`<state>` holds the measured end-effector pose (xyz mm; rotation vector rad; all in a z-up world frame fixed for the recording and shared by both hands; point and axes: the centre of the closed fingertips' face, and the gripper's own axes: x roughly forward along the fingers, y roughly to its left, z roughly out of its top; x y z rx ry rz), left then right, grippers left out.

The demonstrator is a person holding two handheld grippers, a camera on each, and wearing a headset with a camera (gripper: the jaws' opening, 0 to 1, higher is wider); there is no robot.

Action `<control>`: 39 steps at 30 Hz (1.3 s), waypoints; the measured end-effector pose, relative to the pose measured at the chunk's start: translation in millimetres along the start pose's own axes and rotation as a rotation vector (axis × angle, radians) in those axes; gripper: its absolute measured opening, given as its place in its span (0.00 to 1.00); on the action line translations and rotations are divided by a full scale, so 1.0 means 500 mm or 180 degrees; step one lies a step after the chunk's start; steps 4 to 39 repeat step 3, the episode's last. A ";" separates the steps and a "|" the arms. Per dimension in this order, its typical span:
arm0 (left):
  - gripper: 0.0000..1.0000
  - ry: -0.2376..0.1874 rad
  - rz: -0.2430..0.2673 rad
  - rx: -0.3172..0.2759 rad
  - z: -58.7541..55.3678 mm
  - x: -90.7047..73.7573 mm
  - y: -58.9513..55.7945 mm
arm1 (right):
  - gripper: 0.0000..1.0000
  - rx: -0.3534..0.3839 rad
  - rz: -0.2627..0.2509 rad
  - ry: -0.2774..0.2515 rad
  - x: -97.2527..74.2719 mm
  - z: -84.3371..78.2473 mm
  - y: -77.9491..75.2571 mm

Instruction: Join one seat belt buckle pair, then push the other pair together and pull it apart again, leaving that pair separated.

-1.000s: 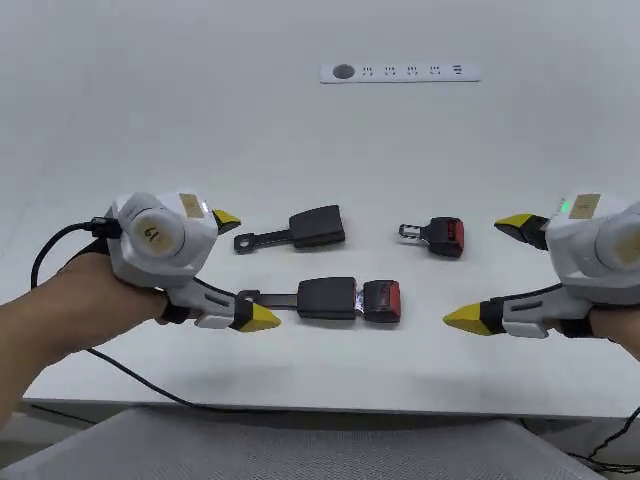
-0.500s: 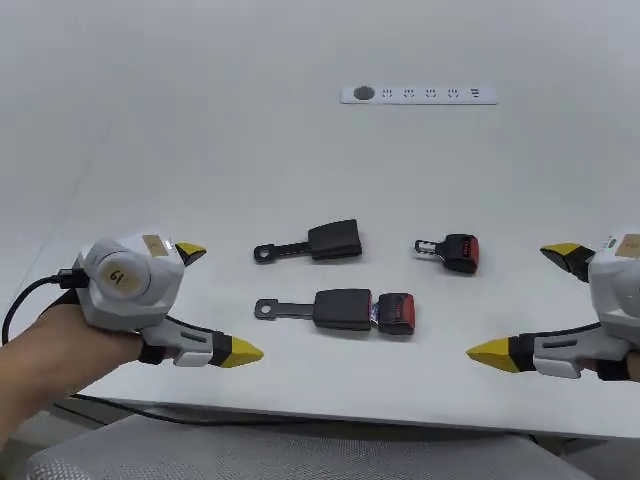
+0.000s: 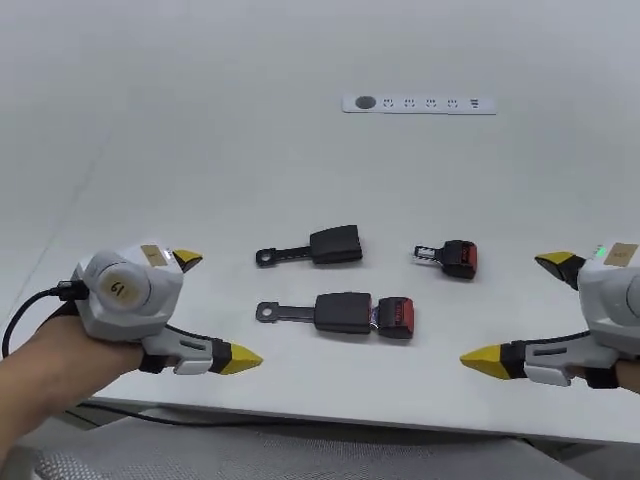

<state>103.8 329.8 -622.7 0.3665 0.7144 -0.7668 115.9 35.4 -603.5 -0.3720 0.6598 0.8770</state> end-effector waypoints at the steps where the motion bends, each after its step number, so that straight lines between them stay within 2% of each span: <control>1: 1.00 -0.0005 0.0004 -0.0003 0.000 -0.001 0.000 | 1.00 0.0012 -0.0004 0.0003 -0.002 0.001 0.001; 39: 1.00 -0.0012 0.0011 -0.0026 -0.004 -0.002 0.001 | 1.00 0.0027 -0.0015 0.0001 -0.005 0.001 -0.001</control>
